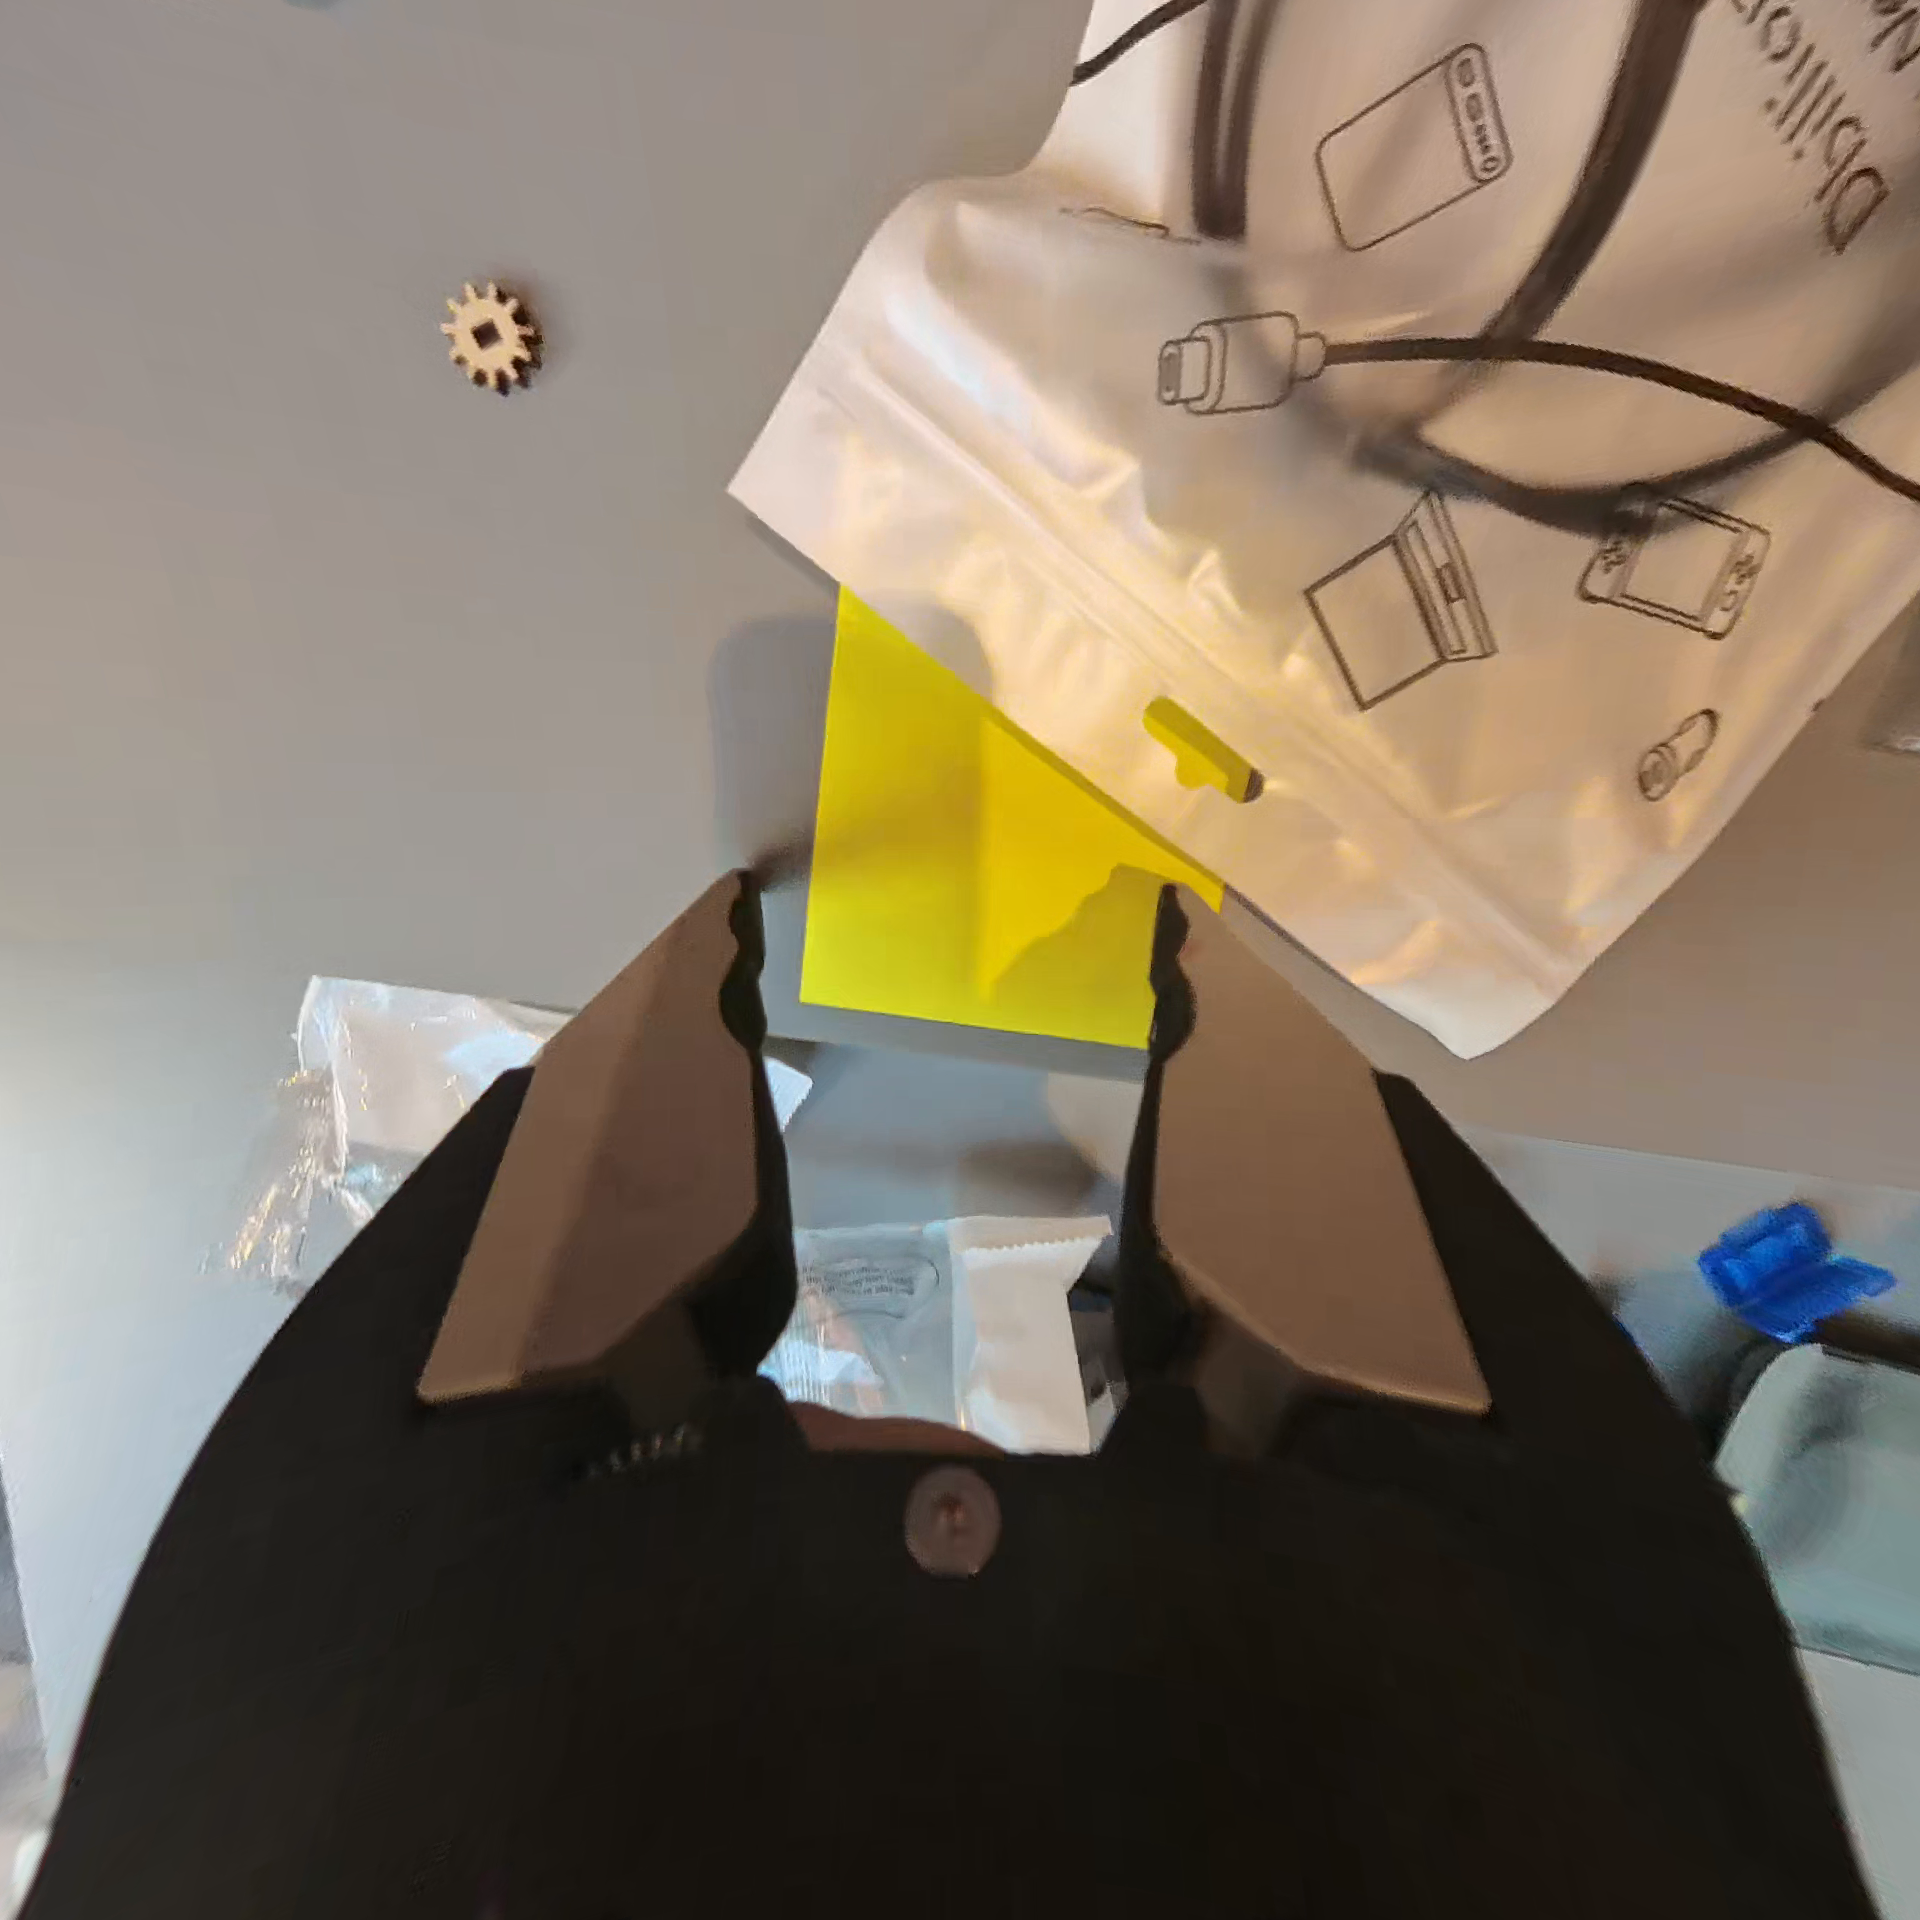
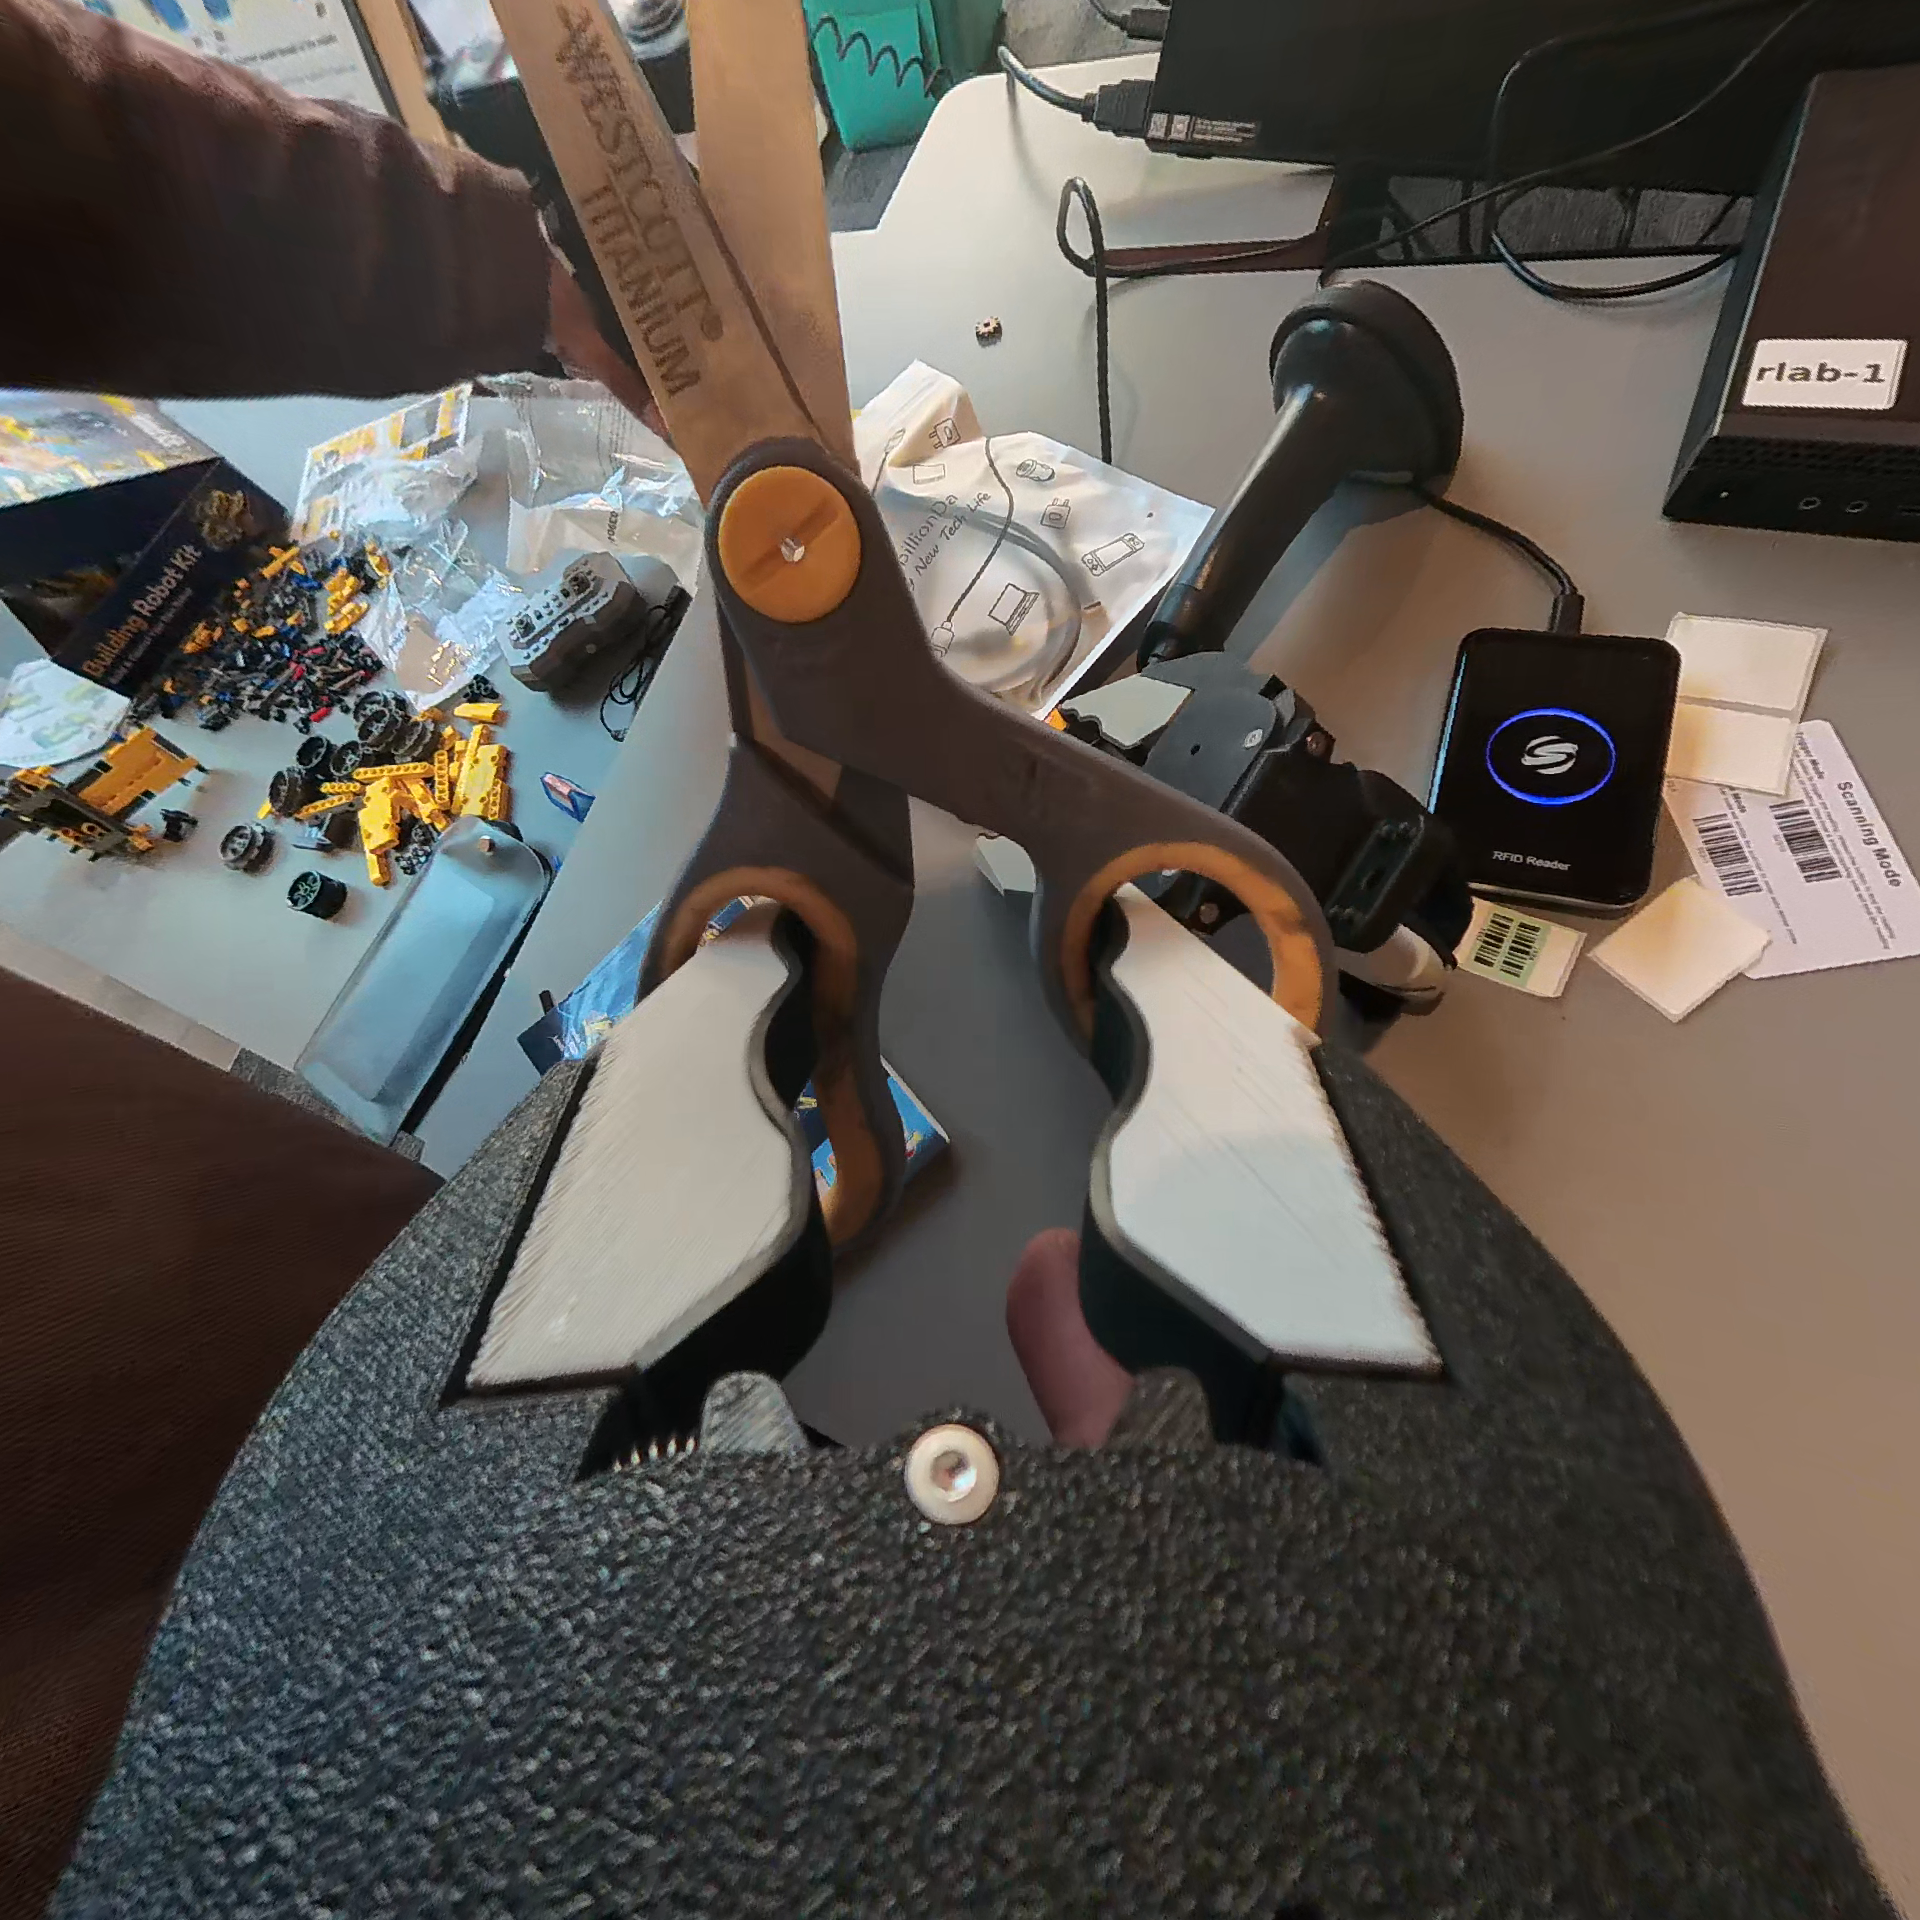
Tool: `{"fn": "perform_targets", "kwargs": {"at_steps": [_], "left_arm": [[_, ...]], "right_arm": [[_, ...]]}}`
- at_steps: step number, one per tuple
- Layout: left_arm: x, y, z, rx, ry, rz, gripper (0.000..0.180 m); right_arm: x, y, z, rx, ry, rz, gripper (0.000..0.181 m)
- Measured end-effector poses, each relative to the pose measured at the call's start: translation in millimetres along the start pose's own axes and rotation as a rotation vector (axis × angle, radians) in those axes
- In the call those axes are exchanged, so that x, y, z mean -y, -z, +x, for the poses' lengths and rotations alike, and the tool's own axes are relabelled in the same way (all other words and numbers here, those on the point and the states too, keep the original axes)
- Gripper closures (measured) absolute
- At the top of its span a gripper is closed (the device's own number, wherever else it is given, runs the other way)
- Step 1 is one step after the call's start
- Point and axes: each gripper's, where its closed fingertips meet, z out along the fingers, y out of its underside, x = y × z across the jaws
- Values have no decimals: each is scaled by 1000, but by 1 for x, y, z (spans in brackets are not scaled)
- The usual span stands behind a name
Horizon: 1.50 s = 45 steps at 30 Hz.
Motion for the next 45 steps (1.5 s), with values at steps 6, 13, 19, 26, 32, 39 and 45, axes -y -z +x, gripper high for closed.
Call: {"fn": "perform_targets", "kwargs": {"at_steps": [6, 13, 19, 26, 32, 39, 45], "left_arm": [[16, -4, 7, -1, 59, 80, 177], [13, -2, 24, -26, 125, 50, 180], [14, 46, 2, 166, 123, 98, 180], [46, 184, 2, 740, -115, 384, 180], [135, 340, 112, 1152, -371, 867, 180], [173, 412, 192, 676, 77, 1477, 180], [166, 348, 184, 534, 369, 1229, 180]], "right_arm": [[0, 0, -1, -7, -14, 23, 132], [3, 0, 0, 3, -11, 32, 131], [8, 0, -1, 11, 15, 41, 131], [17, -10, -23, 116, 33, 70, 132], [48, -12, -61, 268, 81, 154, 131], [85, 0, -109, 411, 218, 210, 131], [64, -8, -122, 441, 176, 126, 131]]}}
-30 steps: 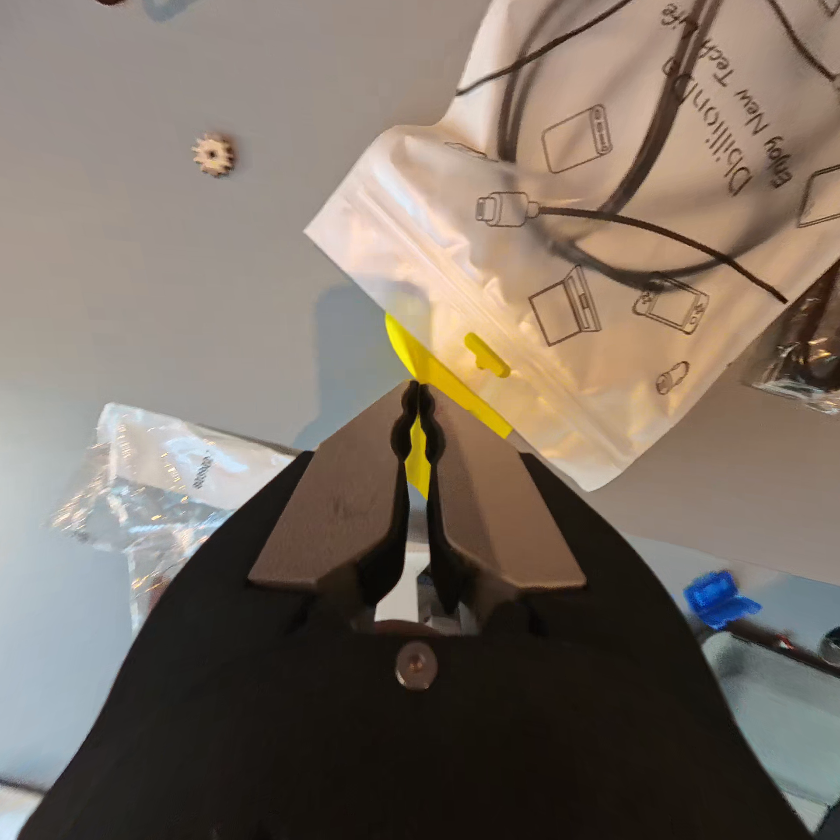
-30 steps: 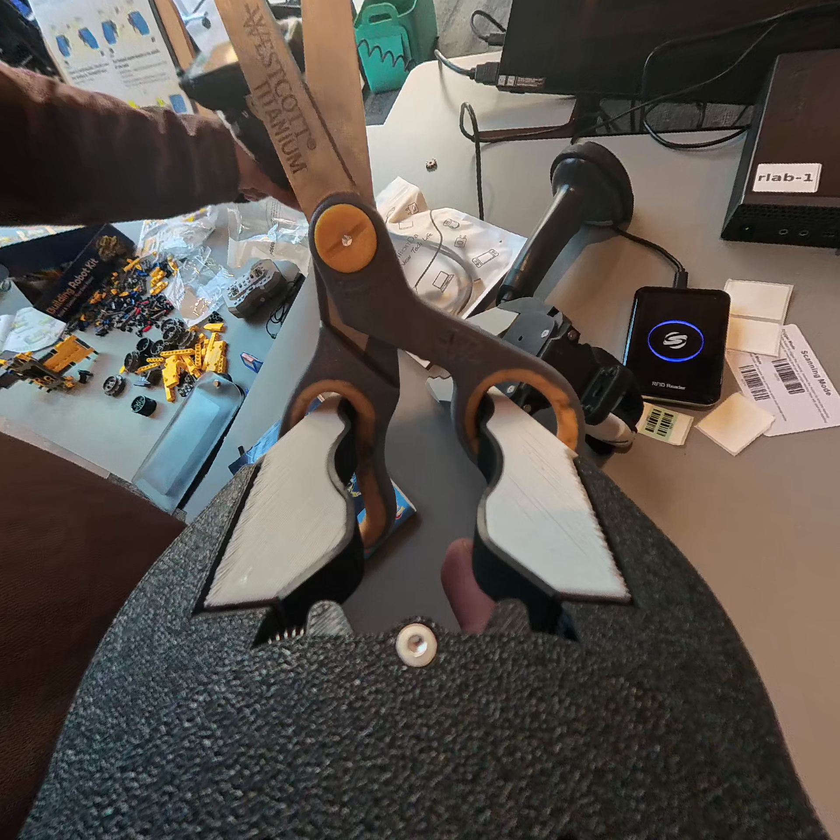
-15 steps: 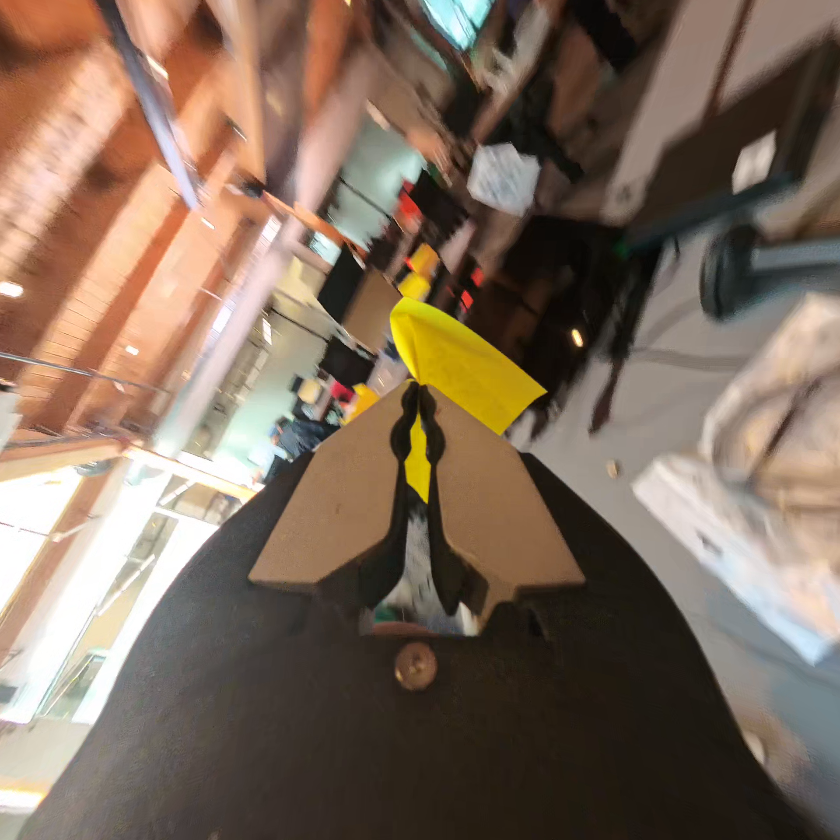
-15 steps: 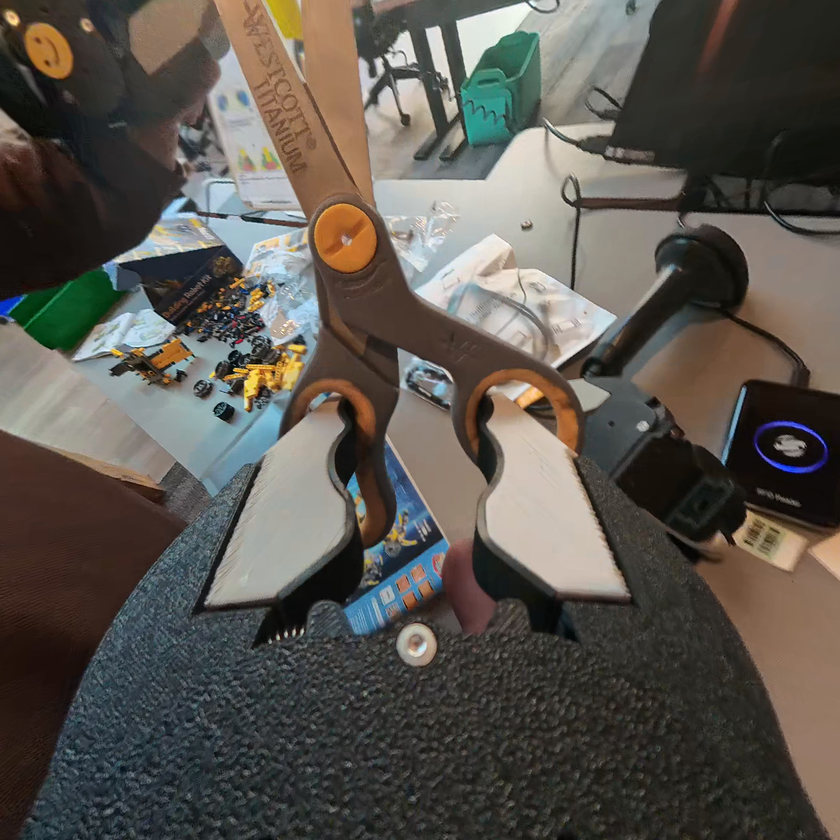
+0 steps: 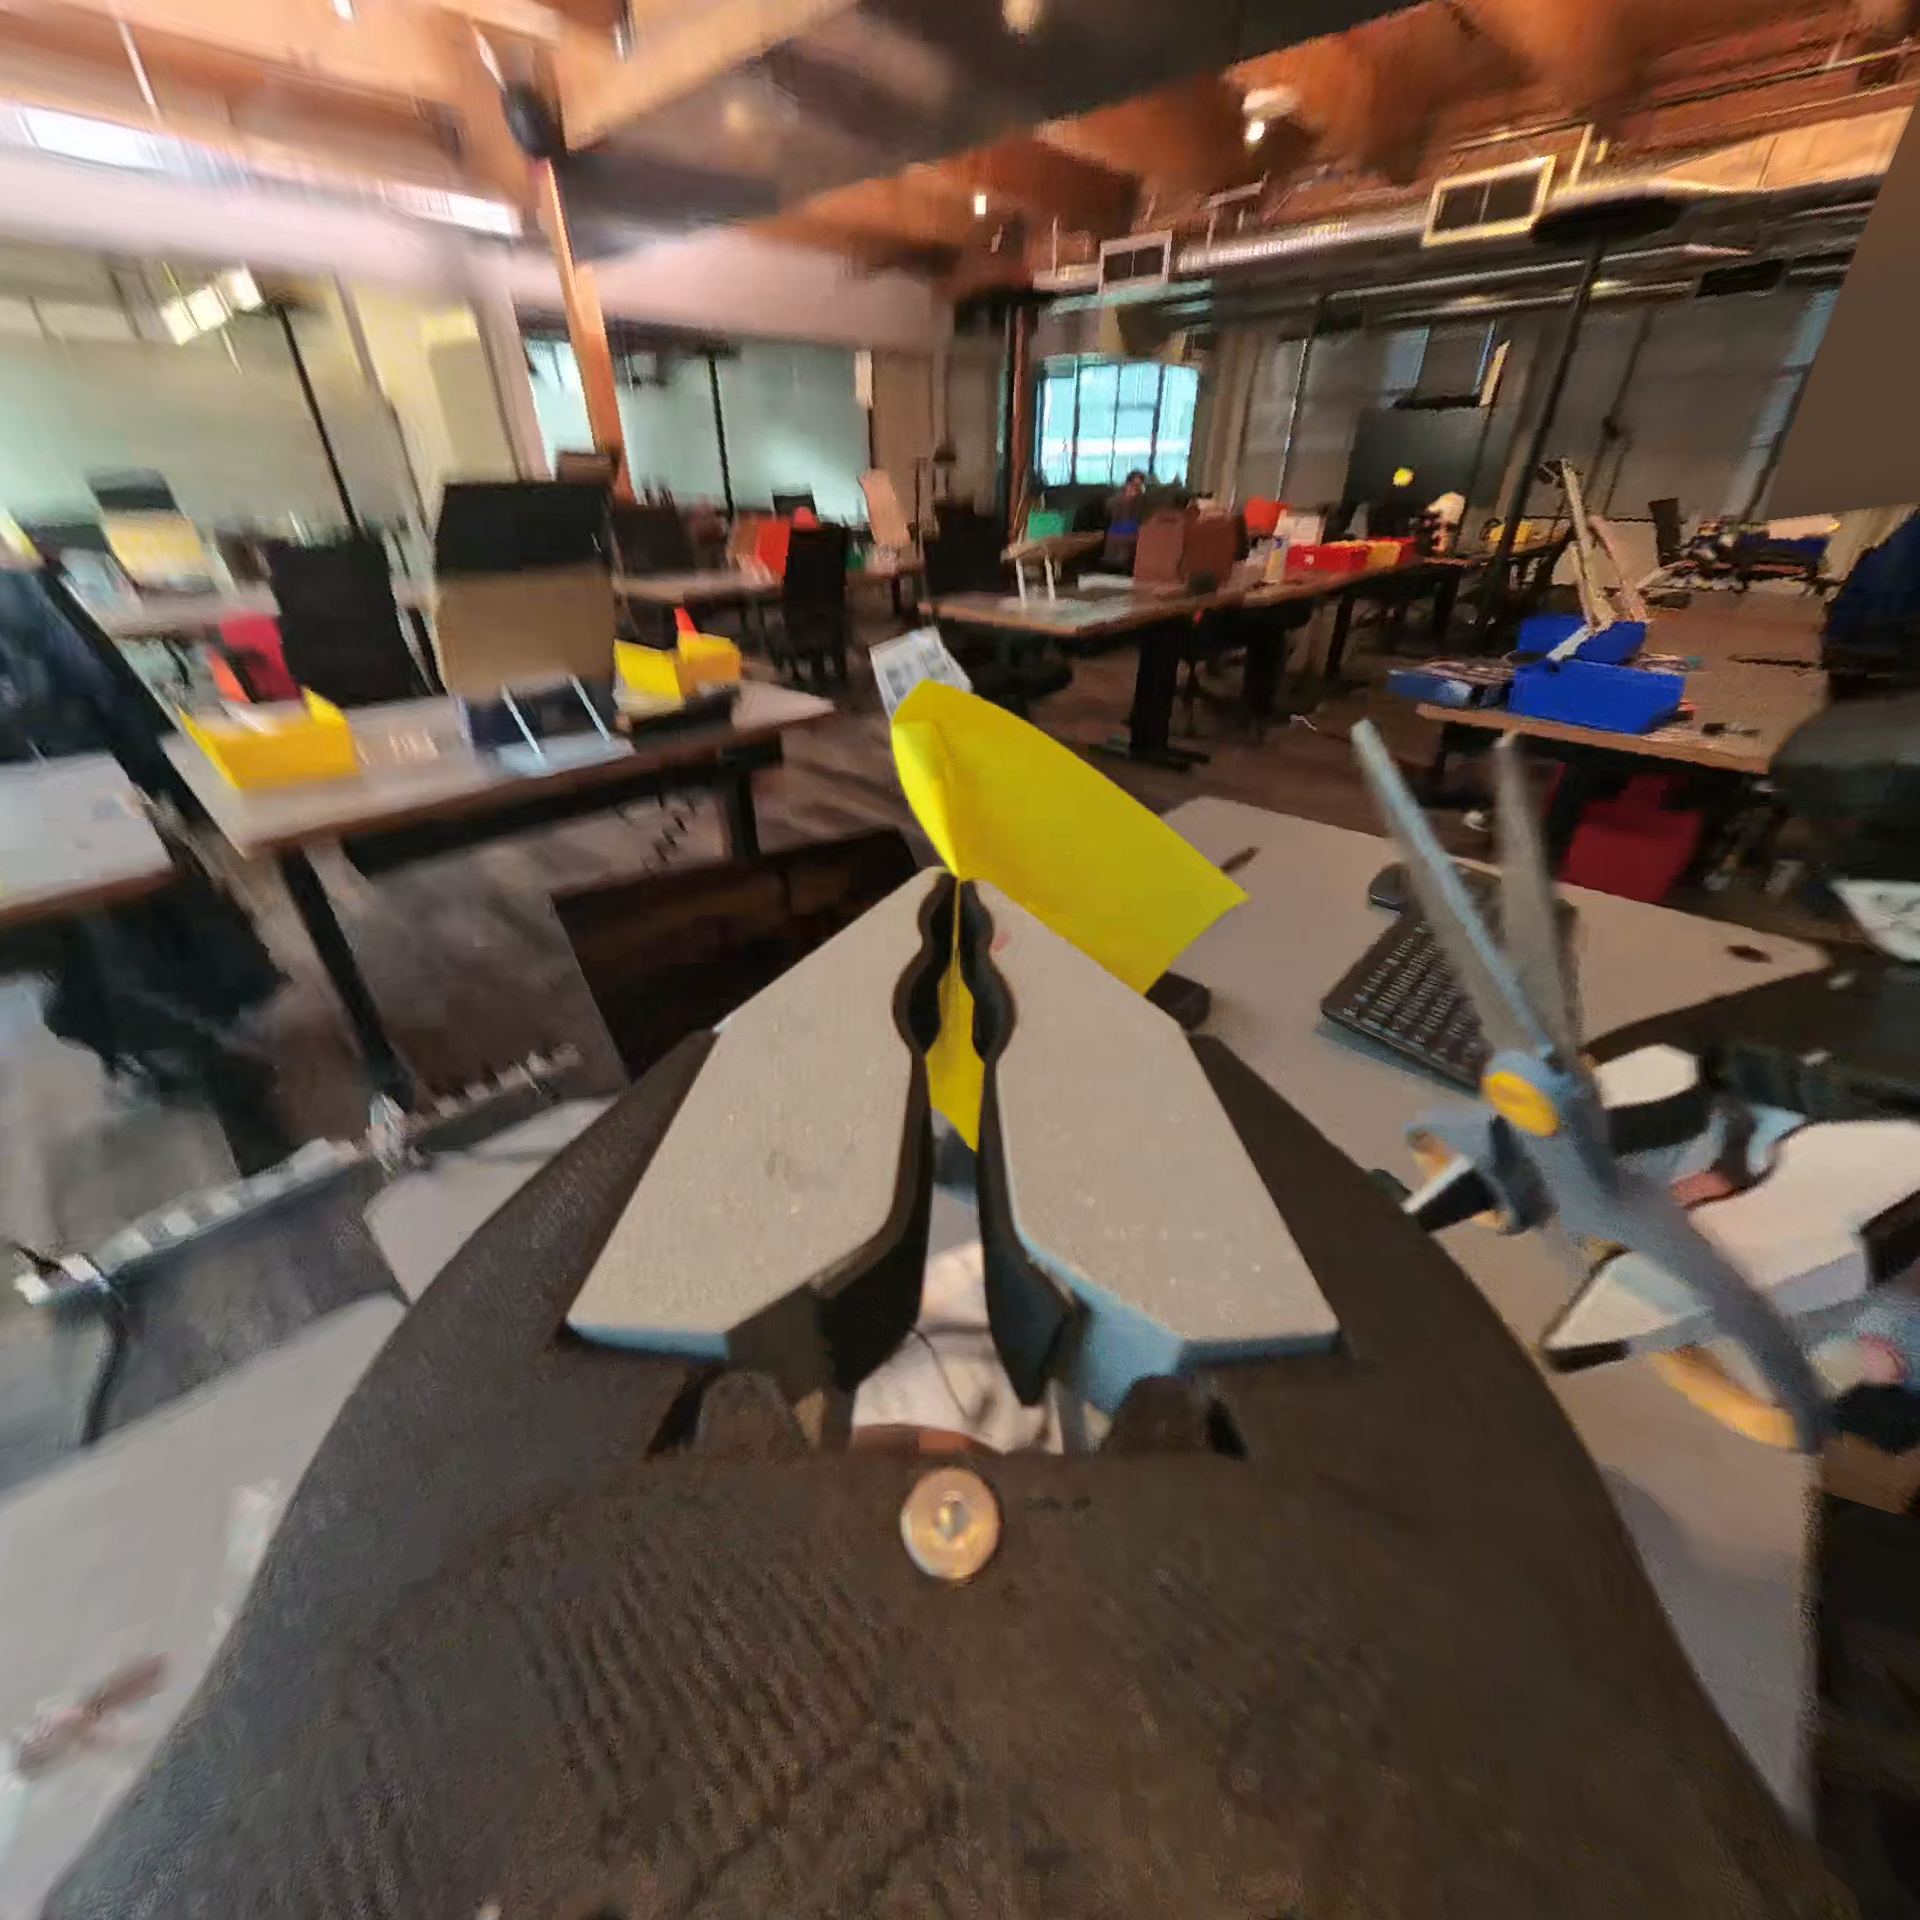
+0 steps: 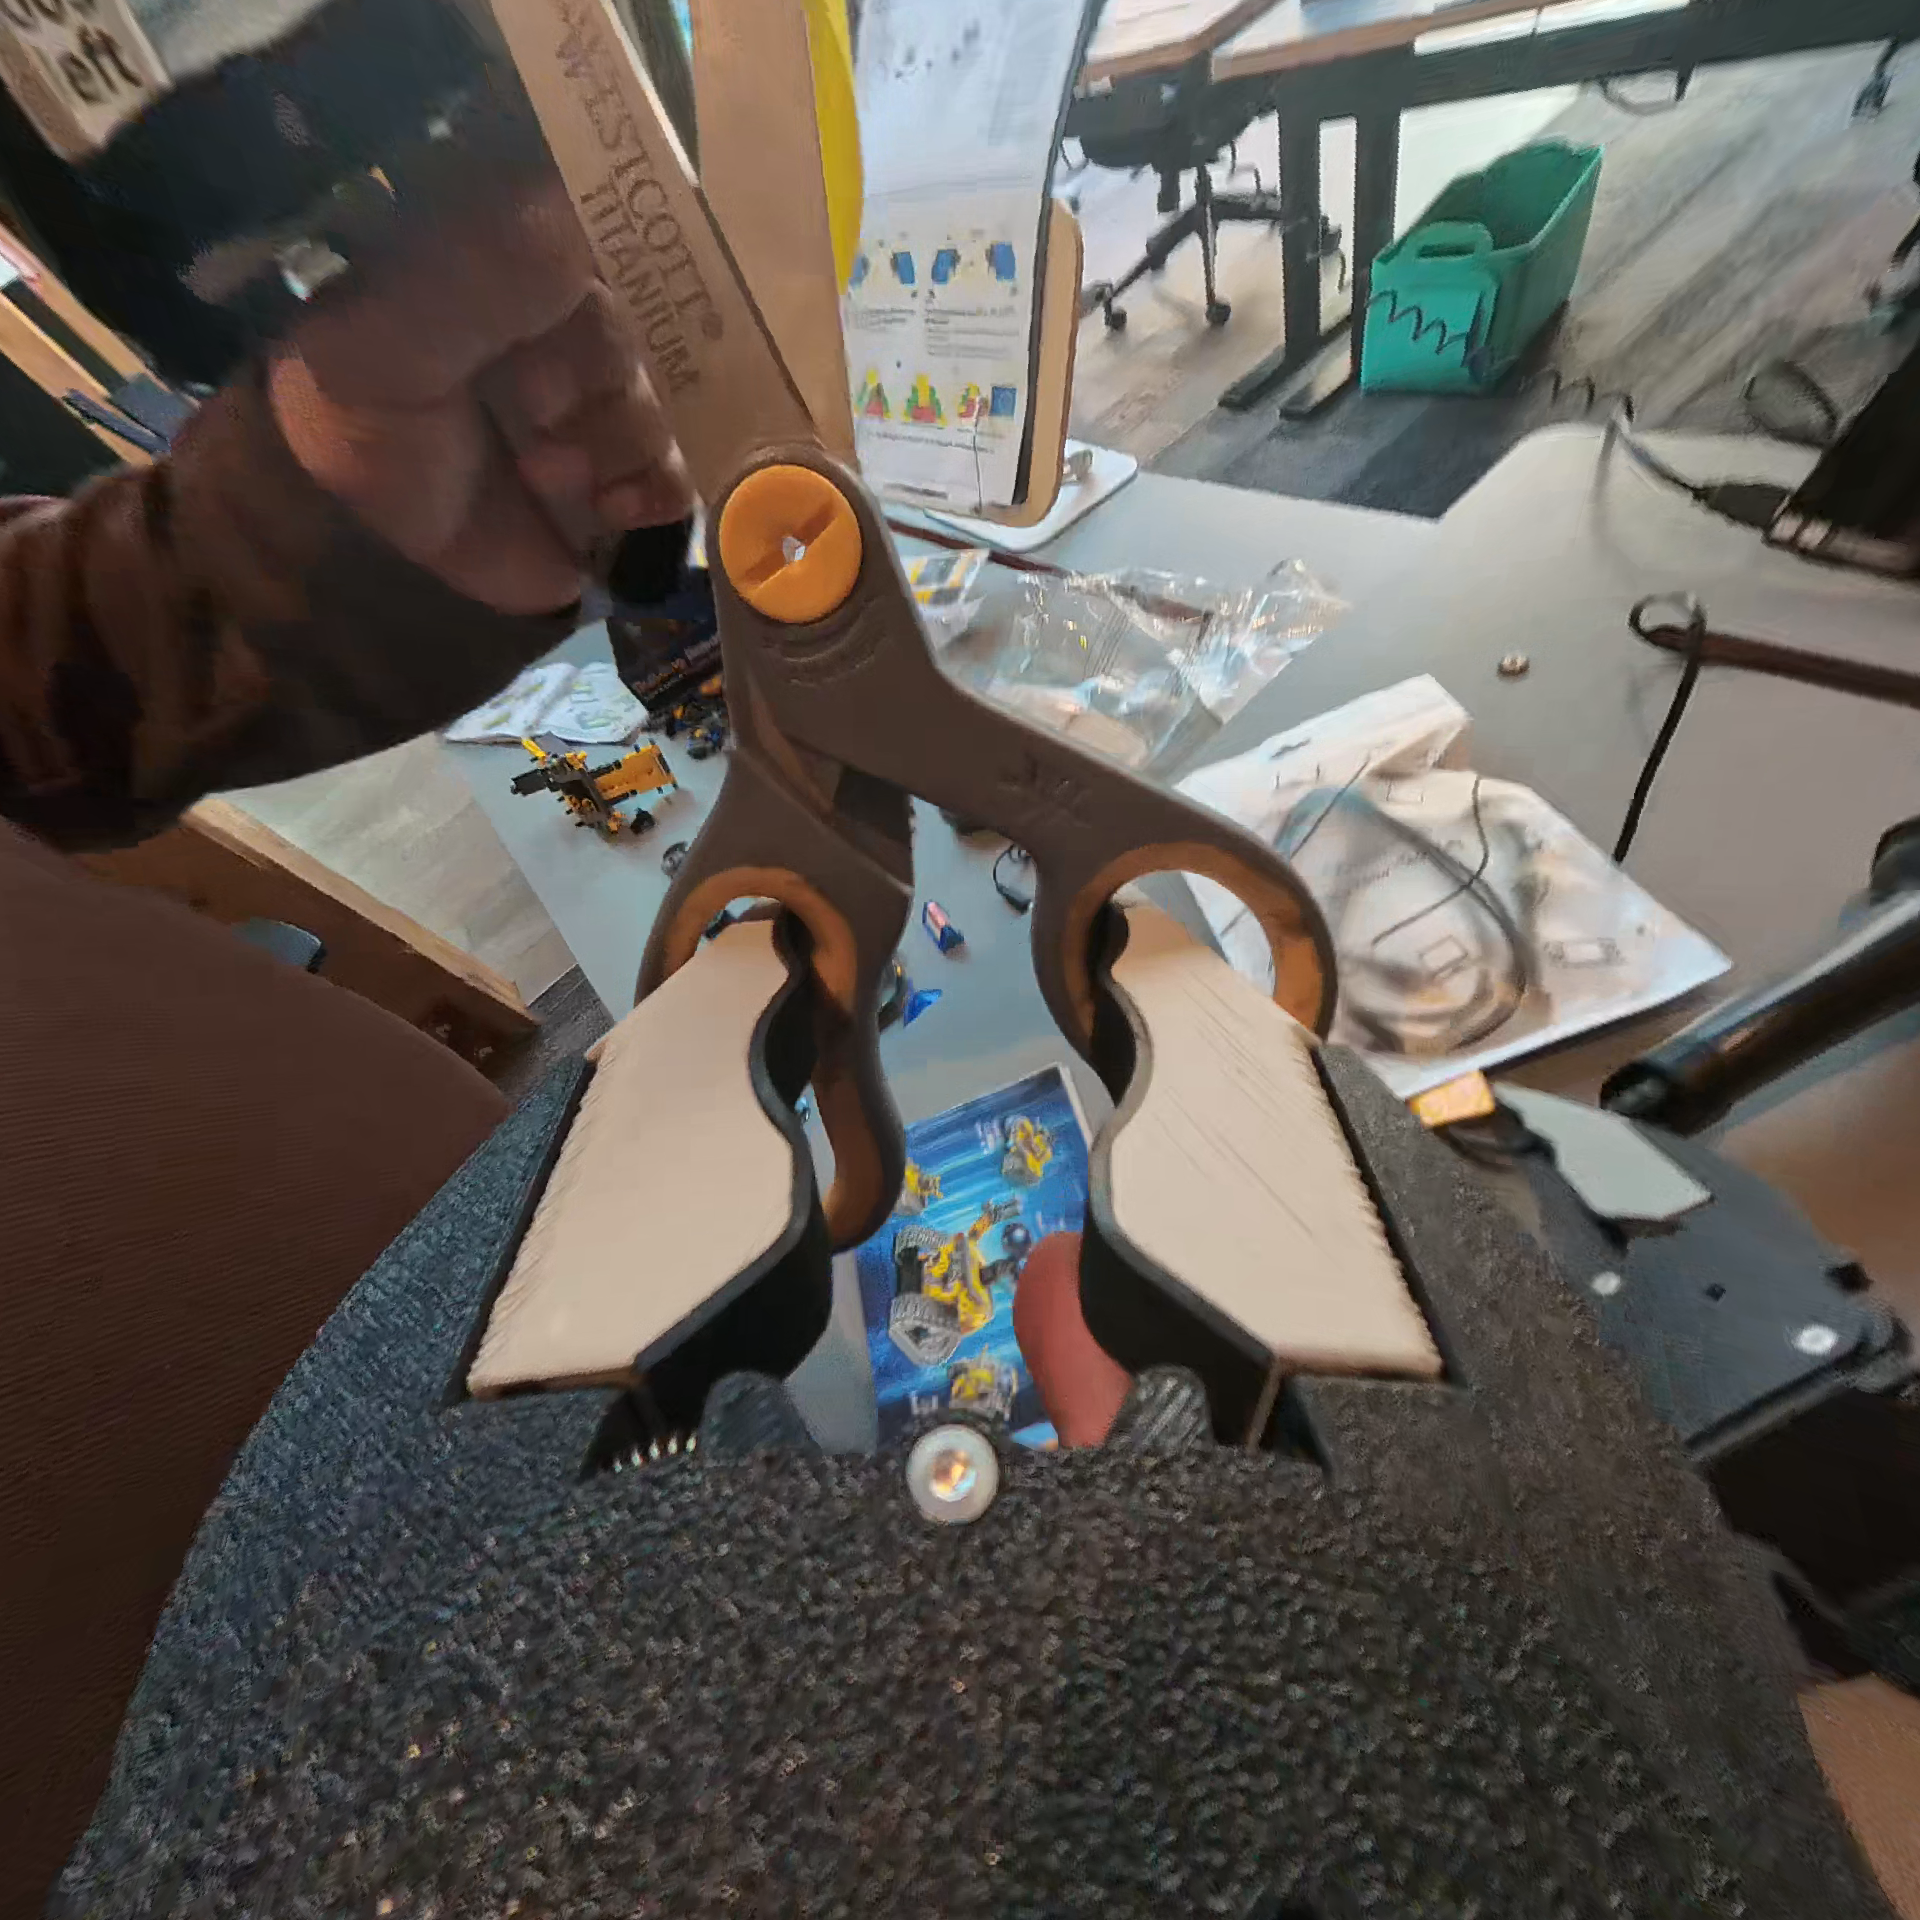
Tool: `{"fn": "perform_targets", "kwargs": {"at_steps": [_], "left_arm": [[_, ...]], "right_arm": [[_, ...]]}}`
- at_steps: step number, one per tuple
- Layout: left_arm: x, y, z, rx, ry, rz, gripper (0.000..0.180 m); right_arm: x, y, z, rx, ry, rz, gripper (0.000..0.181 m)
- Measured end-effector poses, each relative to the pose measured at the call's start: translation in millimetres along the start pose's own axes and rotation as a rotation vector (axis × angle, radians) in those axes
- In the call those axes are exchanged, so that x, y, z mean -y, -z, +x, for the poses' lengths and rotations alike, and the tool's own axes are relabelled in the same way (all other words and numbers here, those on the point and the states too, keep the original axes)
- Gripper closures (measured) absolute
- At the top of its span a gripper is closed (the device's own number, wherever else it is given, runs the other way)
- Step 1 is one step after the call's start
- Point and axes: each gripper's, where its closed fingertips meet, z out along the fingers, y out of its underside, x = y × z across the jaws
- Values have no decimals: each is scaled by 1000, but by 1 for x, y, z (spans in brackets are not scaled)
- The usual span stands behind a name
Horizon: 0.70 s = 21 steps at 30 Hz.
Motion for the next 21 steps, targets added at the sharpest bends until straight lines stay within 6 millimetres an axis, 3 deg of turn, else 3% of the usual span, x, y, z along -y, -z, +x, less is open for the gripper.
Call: {"fn": "perform_targets", "kwargs": {"at_steps": [3, 8, 13, 21], "left_arm": [[-25, -1, 14, -19, 66, -125, 180], [-48, 2, 24, -51, 36, -248, 180], [-66, 9, 25, -113, 12, -378, 180], [-80, 36, 29, -200, 53, -421, 180]], "right_arm": [[-27, -5, -1, 12, -72, -49, 132], [-51, -8, -8, 0, -132, -105, 132], [-67, -17, -18, -43, -244, -106, 131], [-85, -40, -55, -105, -339, -111, 131]]}}
